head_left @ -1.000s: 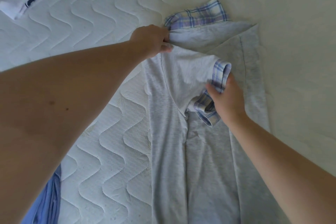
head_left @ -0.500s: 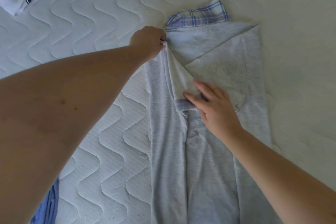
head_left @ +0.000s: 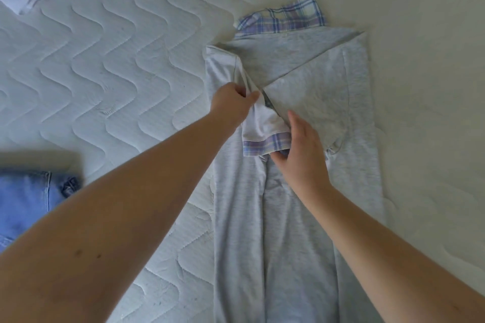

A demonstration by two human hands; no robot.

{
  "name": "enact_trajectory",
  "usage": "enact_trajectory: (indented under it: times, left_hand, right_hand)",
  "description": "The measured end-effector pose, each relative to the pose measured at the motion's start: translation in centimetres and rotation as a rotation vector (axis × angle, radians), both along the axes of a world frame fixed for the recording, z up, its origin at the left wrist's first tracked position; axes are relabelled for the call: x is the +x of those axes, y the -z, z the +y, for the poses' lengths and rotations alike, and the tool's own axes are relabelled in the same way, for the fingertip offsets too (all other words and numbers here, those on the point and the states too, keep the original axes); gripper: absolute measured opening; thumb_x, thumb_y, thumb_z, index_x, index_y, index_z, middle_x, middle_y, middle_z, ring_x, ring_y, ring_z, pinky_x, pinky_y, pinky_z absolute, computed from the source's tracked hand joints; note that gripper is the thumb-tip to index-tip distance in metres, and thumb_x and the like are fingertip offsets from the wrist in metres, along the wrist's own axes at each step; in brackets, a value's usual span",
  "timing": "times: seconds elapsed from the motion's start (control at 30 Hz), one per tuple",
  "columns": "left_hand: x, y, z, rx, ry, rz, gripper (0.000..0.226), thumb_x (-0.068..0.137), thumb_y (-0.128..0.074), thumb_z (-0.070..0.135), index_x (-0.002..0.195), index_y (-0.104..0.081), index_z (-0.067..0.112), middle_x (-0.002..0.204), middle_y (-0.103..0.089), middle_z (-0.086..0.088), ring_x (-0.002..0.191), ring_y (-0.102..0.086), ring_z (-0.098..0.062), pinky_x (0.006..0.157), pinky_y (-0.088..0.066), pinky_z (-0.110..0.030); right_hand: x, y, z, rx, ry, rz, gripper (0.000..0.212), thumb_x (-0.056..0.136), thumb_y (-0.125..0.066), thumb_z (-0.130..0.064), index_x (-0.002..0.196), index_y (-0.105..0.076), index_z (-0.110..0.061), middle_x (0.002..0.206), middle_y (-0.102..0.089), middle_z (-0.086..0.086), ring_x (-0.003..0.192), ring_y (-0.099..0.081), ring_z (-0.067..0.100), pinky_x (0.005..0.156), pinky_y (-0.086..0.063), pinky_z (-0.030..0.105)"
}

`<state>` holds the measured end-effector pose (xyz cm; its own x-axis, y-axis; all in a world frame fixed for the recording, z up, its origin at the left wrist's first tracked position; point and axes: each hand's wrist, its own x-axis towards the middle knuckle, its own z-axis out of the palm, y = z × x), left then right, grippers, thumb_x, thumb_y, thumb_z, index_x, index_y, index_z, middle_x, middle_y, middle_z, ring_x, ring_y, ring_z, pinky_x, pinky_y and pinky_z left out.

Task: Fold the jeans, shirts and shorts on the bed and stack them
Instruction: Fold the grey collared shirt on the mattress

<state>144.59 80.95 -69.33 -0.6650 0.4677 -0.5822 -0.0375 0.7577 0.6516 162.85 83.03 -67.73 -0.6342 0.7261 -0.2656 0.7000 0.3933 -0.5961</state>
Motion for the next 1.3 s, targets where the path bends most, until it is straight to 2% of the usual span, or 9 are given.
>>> enact_trajectory:
  times: [0.2, 0.33, 0.47, 0.6, 0.73, 0.87, 0.97, 1.13, 1.3]
  left_hand:
    - [-1.3, -0.9, -0.3, 0.139, -0.285, -0.25, 0.011, 0.093, -0.056, 0.025, 0.084, -0.057, 0.018, 0.1, -0.066, -0.012, 0.091, -0.064, -0.028, 0.082, -0.056, -0.037]
    - [-0.9, -0.8, -1.4, 0.075, -0.261, -0.206, 0.019, 0.095, -0.058, 0.034, 0.104, -0.058, 0.017, 0.111, -0.066, -0.005, 0.099, -0.066, -0.025, 0.086, -0.058, -0.042]
    - [-0.3, -1.0, -3.0, -0.005, -0.105, -0.356, 0.041, 0.085, -0.075, 0.041, 0.116, -0.063, 0.016, 0.106, -0.072, -0.001, 0.091, -0.072, -0.017, 0.065, -0.06, -0.028]
    - [0.0, -1.1, -4.1, -0.082, 0.113, -0.053, 0.038, 0.083, -0.076, 0.03, 0.115, -0.06, 0.016, 0.099, -0.064, 0.004, 0.087, -0.062, -0.014, 0.066, -0.052, -0.024]
    - [0.4, -1.3, -4.7, -0.115, 0.218, 0.236, 0.05, 0.082, -0.075, 0.023, 0.124, -0.049, 0.017, 0.112, -0.058, -0.001, 0.101, -0.057, -0.022, 0.08, -0.051, -0.03]
    - [1.8, -2.0, -3.3, -0.006, 0.239, 0.603, 0.051, 0.084, -0.058, 0.009, 0.133, -0.045, 0.017, 0.126, -0.048, -0.011, 0.114, -0.048, -0.028, 0.097, -0.041, -0.041]
    - [2.7, -2.0, -0.8, -0.042, 0.457, 0.64, 0.035, 0.096, -0.051, 0.021, 0.131, -0.05, 0.013, 0.128, -0.051, -0.011, 0.118, -0.048, -0.029, 0.099, -0.037, -0.041]
    - [2.0, -1.6, 3.0, -0.491, 0.668, 0.597, 0.053, 0.09, -0.062, 0.051, 0.127, -0.056, 0.013, 0.137, -0.041, -0.016, 0.128, -0.038, -0.035, 0.104, -0.033, -0.047]
    - [2.6, -3.8, 5.0, -0.276, 0.68, 0.567, 0.014, 0.086, -0.061, 0.031, 0.097, -0.055, 0.025, 0.099, -0.057, 0.001, 0.101, -0.056, -0.024, 0.092, -0.038, -0.037]
  right_hand:
    - [-0.3, -0.2, 0.7, -0.017, 0.176, -0.088, 0.014, 0.086, -0.063, -0.018, 0.099, -0.063, -0.012, 0.089, -0.063, 0.005, 0.084, -0.058, 0.025, 0.07, -0.042, 0.034]
    - [-0.5, -0.6, 0.0, -0.061, 0.258, 0.034, 0.015, 0.087, -0.058, -0.005, 0.097, -0.054, -0.014, 0.076, -0.058, -0.005, 0.067, -0.055, 0.014, 0.053, -0.038, 0.024]
    - [0.0, -0.7, -0.7, -0.099, 0.223, 0.104, 0.04, 0.085, -0.059, 0.004, 0.12, -0.06, -0.015, 0.113, -0.056, -0.001, 0.09, -0.051, 0.005, 0.068, -0.037, 0.003]
    - [1.0, -0.7, -1.1, -0.136, 0.081, 0.128, 0.05, 0.086, -0.05, 0.014, 0.131, -0.06, -0.006, 0.131, -0.049, 0.007, 0.102, -0.05, -0.003, 0.082, -0.034, -0.004]
    - [1.7, -0.8, -0.7, -0.111, -0.023, -0.022, 0.048, 0.089, -0.047, 0.004, 0.132, -0.059, -0.011, 0.134, -0.053, 0.005, 0.122, -0.048, 0.024, 0.101, -0.039, 0.024]
    - [2.4, -1.9, 0.7, -0.025, 0.053, 0.072, 0.05, 0.087, -0.046, 0.002, 0.133, -0.057, -0.015, 0.134, -0.056, 0.002, 0.125, -0.046, 0.022, 0.103, -0.035, 0.027]
    - [3.0, -1.2, 2.9, 0.009, 0.083, -0.039, 0.049, 0.093, -0.043, -0.006, 0.141, -0.049, -0.013, 0.143, -0.049, 0.005, 0.133, -0.04, 0.025, 0.111, -0.033, 0.037]
    - [4.3, 1.1, 4.5, 0.038, -0.13, -0.263, 0.046, 0.1, -0.038, -0.018, 0.147, -0.041, -0.017, 0.154, -0.036, 0.007, 0.139, -0.034, 0.026, 0.113, -0.025, 0.037]
    - [4.8, 1.9, 5.5, 0.096, -0.236, -0.264, 0.043, 0.099, -0.041, -0.018, 0.142, -0.048, -0.021, 0.152, -0.04, 0.006, 0.136, -0.039, 0.028, 0.112, -0.025, 0.037]
